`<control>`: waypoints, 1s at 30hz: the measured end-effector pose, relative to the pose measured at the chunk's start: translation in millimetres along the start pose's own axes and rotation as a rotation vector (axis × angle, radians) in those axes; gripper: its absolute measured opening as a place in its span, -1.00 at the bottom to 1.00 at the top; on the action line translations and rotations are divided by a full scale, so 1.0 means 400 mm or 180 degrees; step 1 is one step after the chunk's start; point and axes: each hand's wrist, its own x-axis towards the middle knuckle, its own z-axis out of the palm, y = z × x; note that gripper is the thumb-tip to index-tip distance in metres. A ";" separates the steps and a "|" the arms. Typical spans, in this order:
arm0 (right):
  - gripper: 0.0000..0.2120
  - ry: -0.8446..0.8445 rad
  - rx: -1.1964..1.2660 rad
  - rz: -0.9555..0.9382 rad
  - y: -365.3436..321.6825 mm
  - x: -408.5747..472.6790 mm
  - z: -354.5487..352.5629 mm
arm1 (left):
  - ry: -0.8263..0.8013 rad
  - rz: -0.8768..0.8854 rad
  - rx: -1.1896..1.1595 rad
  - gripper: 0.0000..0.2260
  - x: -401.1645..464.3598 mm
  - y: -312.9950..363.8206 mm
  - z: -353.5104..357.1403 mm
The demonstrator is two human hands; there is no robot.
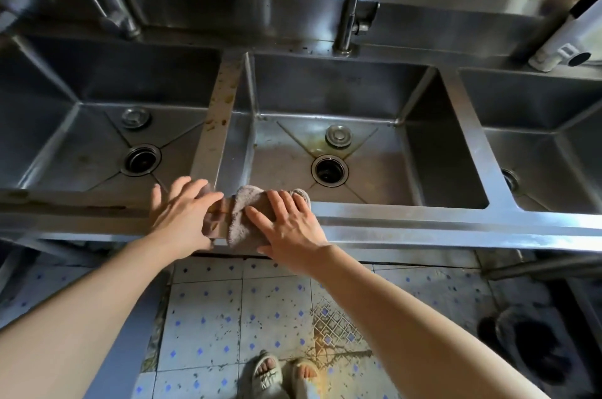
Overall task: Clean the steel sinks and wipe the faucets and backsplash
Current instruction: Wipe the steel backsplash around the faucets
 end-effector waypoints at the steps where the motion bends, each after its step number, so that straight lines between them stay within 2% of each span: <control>1: -0.35 0.0044 0.0004 -0.0045 0.024 -0.017 -0.003 | -0.0014 -0.0014 0.0030 -0.18 0.003 0.005 -0.006; 6: -0.32 0.0086 -0.0095 0.0115 0.234 -0.210 -0.024 | -0.0165 -0.0181 0.0203 -0.17 0.000 0.023 -0.021; 11: -0.37 -0.0057 -0.0424 0.0763 0.473 -0.440 -0.052 | -0.0150 -0.0251 0.0201 -0.18 -0.004 0.031 -0.026; 15: -0.34 -0.0162 -0.0506 0.1141 0.559 -0.522 -0.059 | -0.0161 -0.0258 0.0189 -0.17 -0.004 0.041 -0.025; 19: -0.30 -0.0013 -0.0343 0.1119 0.530 -0.506 -0.033 | -0.0175 -0.0259 0.0200 -0.17 -0.004 0.045 -0.023; 25: -0.44 0.0201 -0.0311 0.0703 0.366 -0.363 -0.022 | -0.0099 -0.0132 0.0097 -0.19 0.000 0.043 -0.022; 30: -0.34 0.0285 -0.0303 0.0620 0.221 -0.242 0.003 | 0.0011 0.0259 0.0165 -0.28 0.011 0.022 -0.014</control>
